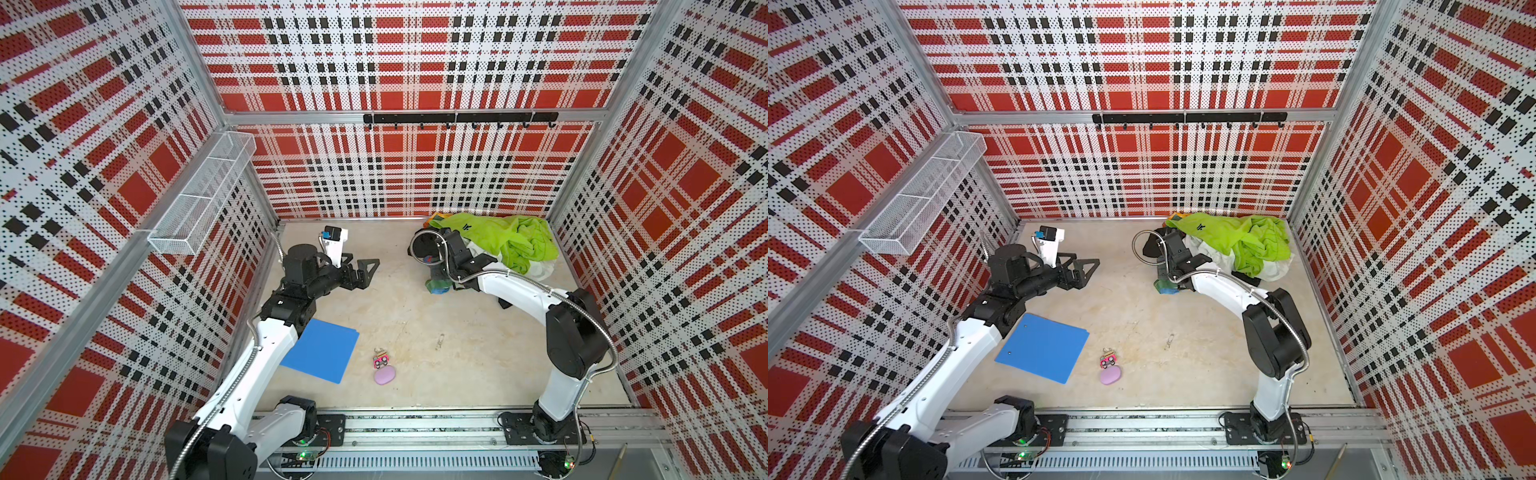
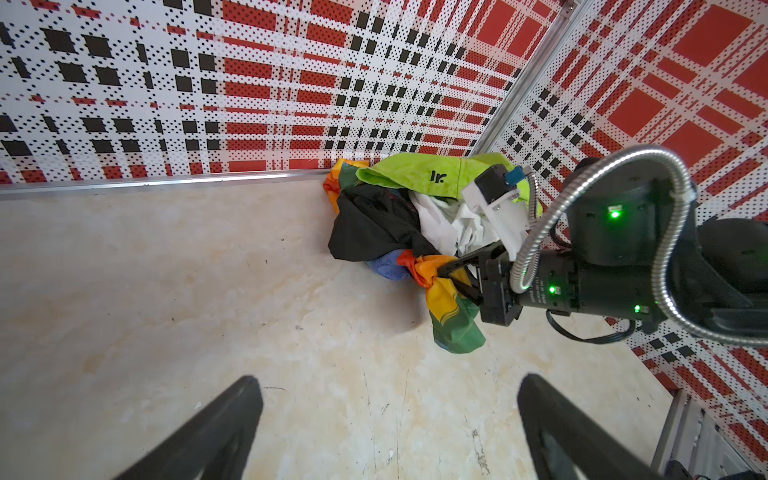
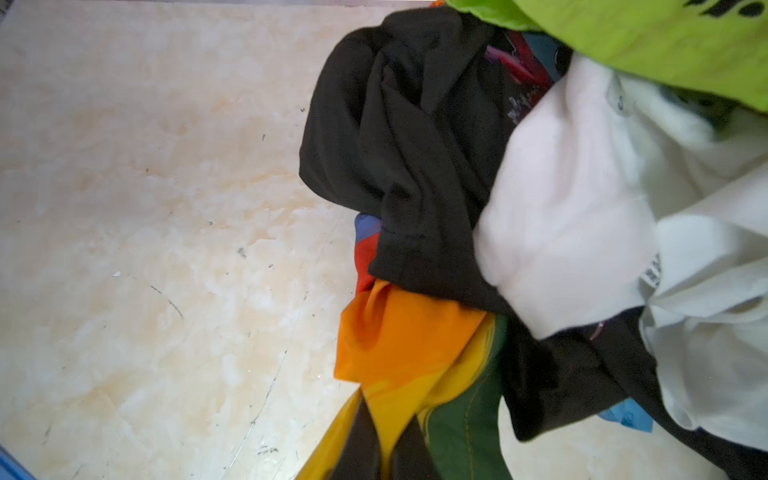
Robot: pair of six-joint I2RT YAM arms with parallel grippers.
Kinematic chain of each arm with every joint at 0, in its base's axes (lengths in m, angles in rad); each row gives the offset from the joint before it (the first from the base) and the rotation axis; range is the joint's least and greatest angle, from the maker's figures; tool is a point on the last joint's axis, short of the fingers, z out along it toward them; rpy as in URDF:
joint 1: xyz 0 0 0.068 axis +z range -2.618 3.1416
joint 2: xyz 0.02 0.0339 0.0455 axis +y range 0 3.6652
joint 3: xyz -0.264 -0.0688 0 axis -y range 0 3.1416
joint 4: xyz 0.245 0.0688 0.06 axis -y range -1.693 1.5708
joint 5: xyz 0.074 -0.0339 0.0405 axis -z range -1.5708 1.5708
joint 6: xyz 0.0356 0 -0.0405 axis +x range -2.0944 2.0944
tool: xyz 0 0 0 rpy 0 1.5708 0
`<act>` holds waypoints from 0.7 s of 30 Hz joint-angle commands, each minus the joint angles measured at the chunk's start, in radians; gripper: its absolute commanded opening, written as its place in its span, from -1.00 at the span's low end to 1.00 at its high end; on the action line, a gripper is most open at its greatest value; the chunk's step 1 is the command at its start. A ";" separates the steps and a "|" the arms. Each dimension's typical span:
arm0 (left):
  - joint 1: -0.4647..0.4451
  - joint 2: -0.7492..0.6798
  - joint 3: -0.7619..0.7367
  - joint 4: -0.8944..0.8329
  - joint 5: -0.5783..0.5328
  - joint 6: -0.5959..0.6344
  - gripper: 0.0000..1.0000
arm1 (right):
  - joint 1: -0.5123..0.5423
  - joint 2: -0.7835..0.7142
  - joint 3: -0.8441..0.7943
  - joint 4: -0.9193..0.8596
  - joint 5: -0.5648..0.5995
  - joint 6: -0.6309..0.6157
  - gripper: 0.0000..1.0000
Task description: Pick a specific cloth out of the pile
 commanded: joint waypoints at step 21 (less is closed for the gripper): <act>-0.006 -0.006 0.002 0.001 -0.018 0.004 0.98 | 0.014 -0.214 0.098 0.033 -0.115 -0.032 -1.00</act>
